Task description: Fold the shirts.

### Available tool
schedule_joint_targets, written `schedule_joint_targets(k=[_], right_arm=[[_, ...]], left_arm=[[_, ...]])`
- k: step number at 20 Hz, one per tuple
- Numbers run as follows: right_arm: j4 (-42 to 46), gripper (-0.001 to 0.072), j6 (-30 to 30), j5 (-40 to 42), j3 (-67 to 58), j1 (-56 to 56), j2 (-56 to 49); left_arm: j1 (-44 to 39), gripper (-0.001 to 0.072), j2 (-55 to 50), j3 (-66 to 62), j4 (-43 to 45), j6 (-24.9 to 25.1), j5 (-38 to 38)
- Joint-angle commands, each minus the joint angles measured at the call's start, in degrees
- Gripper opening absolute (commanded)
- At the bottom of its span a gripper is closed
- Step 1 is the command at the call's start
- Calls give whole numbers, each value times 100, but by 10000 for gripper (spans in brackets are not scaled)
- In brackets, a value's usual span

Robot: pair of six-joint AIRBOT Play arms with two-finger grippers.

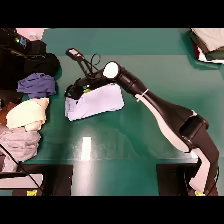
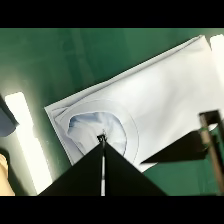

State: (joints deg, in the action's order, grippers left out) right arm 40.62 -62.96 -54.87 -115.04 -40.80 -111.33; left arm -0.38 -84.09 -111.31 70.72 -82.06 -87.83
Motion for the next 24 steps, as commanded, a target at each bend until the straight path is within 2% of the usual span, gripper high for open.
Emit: schedule_joint_targets(k=[1, 4, 6, 7, 8, 11, 14, 15, 18, 20, 22, 23, 24], right_arm=[[223, 458, -269, -444, 658, 667, 533], [942, 457, -887, -1150, 1373, 1692, 966], [999, 473, -964, -1631, 1847, 2393, 1071], [879, 653, -966, -1805, 2096, 2699, 1069], [741, 697, -994, -1882, 2332, 2924, 1054], [214, 693, -1003, -1829, 2850, 3209, 807], [-439, 691, -994, -1698, 2872, 3040, 323], [-581, 666, -990, -1646, 2780, 2920, 149], [-664, 661, -992, -1620, 2197, 2485, -328], [-662, 606, -1001, -1604, 1766, 2166, -566], [-651, 518, -997, -1550, 1541, 1926, -697], [-654, 387, -944, -1543, 1453, 1834, -750], [-651, 196, -717, -1534, 1392, 1773, -776]], left_arm=[[7, 23, 17, -4, 4, 0, -122], [7, 23, 17, 7, 0, -2, -116], [7, 24, 17, 7, -11, -2, -114], [7, 23, 15, 7, -33, -2, -94], [7, 23, 15, 7, -70, -2, -52], [7, 23, 15, 7, -179, -4, 83], [7, 23, 15, 7, -225, -2, 70], [7, 24, 15, 7, -223, -2, 59], [7, 23, 15, 7, -223, -2, 4], [7, 24, 15, 7, -223, -2, -15], [7, 23, 15, 7, -221, 0, -28], [7, 23, 15, 7, -221, 0, -31], [7, 23, 15, 7, -221, -2, -31]])
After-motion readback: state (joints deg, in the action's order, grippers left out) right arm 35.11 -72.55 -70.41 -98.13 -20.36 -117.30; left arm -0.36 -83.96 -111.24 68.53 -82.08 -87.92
